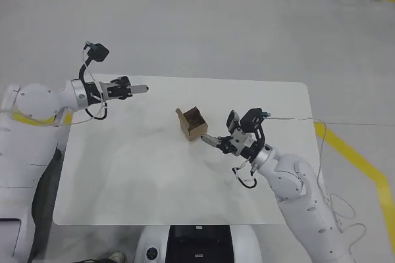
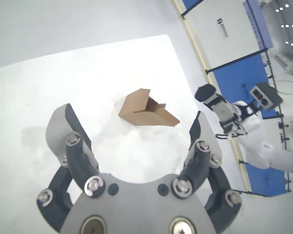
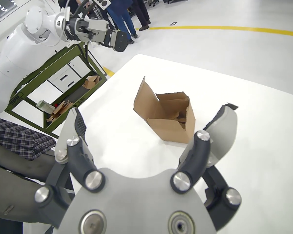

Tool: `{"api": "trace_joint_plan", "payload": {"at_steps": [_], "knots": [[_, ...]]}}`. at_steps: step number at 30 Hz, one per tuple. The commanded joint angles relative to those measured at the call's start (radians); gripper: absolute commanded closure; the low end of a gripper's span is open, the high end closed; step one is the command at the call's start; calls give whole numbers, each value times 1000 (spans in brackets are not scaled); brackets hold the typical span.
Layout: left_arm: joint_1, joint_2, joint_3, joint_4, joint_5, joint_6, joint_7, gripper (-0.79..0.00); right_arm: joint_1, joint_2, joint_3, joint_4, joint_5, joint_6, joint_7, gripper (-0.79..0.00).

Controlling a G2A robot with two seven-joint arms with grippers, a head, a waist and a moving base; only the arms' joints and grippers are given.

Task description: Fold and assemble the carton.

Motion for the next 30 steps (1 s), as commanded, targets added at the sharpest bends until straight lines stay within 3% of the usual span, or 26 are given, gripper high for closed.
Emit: {"api": "trace_joint_plan", "payload": {"at_steps": [1, 8, 14, 27, 30], "knots": [[44, 10, -56, 1, -56, -50, -35, -785, 6, -1, -12, 0, 2, 11, 17, -785], [150, 35, -181, -35, -118, -124, -99, -785, 14, -7, -62, -17, -49, 164, 53, -785], [154, 36, -184, -39, -118, -129, -98, -785, 23, -15, -123, -18, -110, 218, 11, -785], [154, 36, -184, -39, -118, -129, -98, -785, 20, -15, -112, -11, -109, 239, 8, -785], [154, 36, -184, -39, -118, -129, -98, -785, 33, -14, -118, -15, -168, 269, 26, -785]]}}
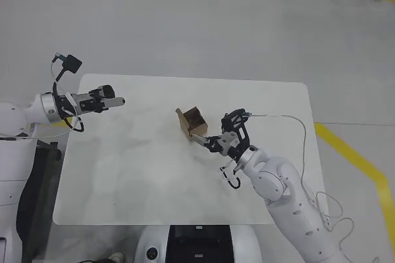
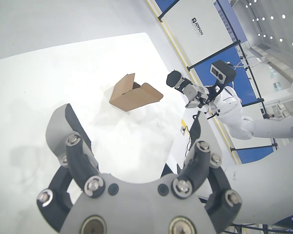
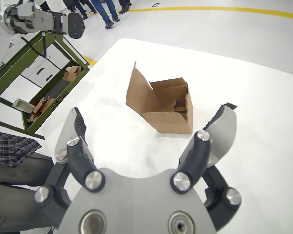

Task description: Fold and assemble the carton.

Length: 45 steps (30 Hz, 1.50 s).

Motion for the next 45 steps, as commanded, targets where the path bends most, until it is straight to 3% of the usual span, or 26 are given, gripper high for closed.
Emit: {"api": "trace_joint_plan", "payload": {"at_steps": [1, 10, 15, 23, 31, 38, 45], "knots": [[0, 0, 0, 0, 0, 0, 0, -785, 7, -2, -24, -6, -53, 22, 6, -785], [0, 0, 0, 0, 0, 0, 0, -785, 78, -46, -203, 85, -111, 162, -21, -785], [0, 0, 0, 0, 0, 0, 0, -785, 114, -71, -222, 157, -61, 279, -88, -785], [0, 0, 0, 0, 0, 0, 0, -785, 122, -80, -188, 219, -63, 389, -69, -785], [0, 0, 0, 0, 0, 0, 0, -785, 66, -55, -72, 174, -114, 412, 9, -785], [0, 0, 0, 0, 0, 0, 0, -785, -1, -30, 45, 105, -238, 482, 8, -785], [0, 0, 0, 0, 0, 0, 0, -785, -17, -37, -19, 60, -185, 362, 45, -785]]}}
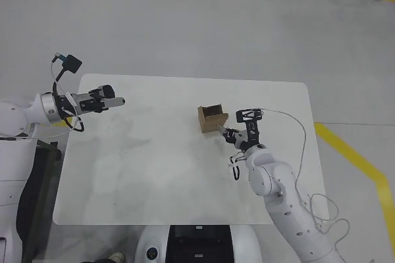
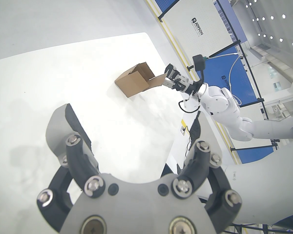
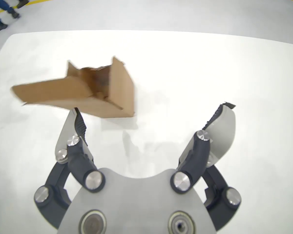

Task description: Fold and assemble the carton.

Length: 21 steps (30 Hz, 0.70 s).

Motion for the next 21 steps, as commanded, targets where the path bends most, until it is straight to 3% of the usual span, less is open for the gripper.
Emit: {"api": "trace_joint_plan", "payload": {"at_steps": [1, 11, 21], "knots": [[0, 0, 0, 0, 0, 0, 0, -785, 6, -5, -32, 5, 9, -16, -3, -785], [0, 0, 0, 0, 0, 0, 0, -785, 110, -49, -144, 101, -9, 58, -149, -785], [0, 0, 0, 0, 0, 0, 0, -785, 63, -44, -57, 108, -18, 139, -134, -785]]}}
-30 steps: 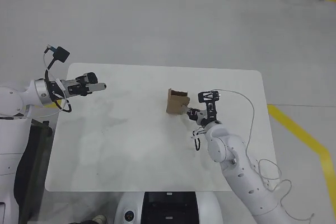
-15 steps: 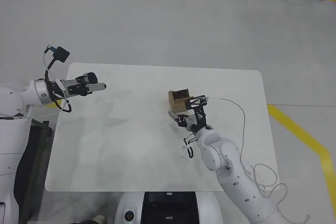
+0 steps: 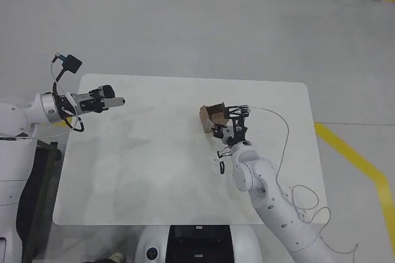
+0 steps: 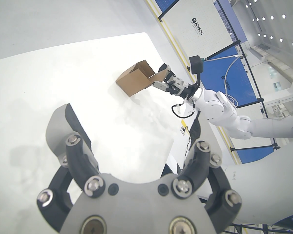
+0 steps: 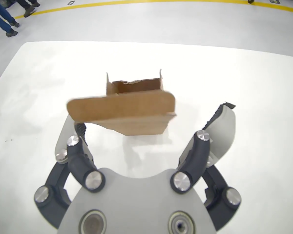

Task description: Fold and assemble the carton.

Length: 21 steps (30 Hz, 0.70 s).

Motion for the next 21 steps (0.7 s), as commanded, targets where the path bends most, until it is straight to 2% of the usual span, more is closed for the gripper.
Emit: {"api": "trace_joint_plan", "payload": {"at_steps": [1, 8, 14, 17, 21], "knots": [[0, 0, 0, 0, 0, 0, 0, -785, -23, 5, 27, -16, -11, 7, 4, -785], [0, 0, 0, 0, 0, 0, 0, -785, -129, 28, 140, -123, -34, 5, 32, -785], [0, 0, 0, 0, 0, 0, 0, -785, -154, 31, 165, -159, 68, -120, 34, -785], [0, 0, 0, 0, 0, 0, 0, -785, -138, 26, 149, -147, 93, -133, 24, -674], [0, 0, 0, 0, 0, 0, 0, -785, -127, 20, 135, -140, 120, -114, 10, -406]]}}
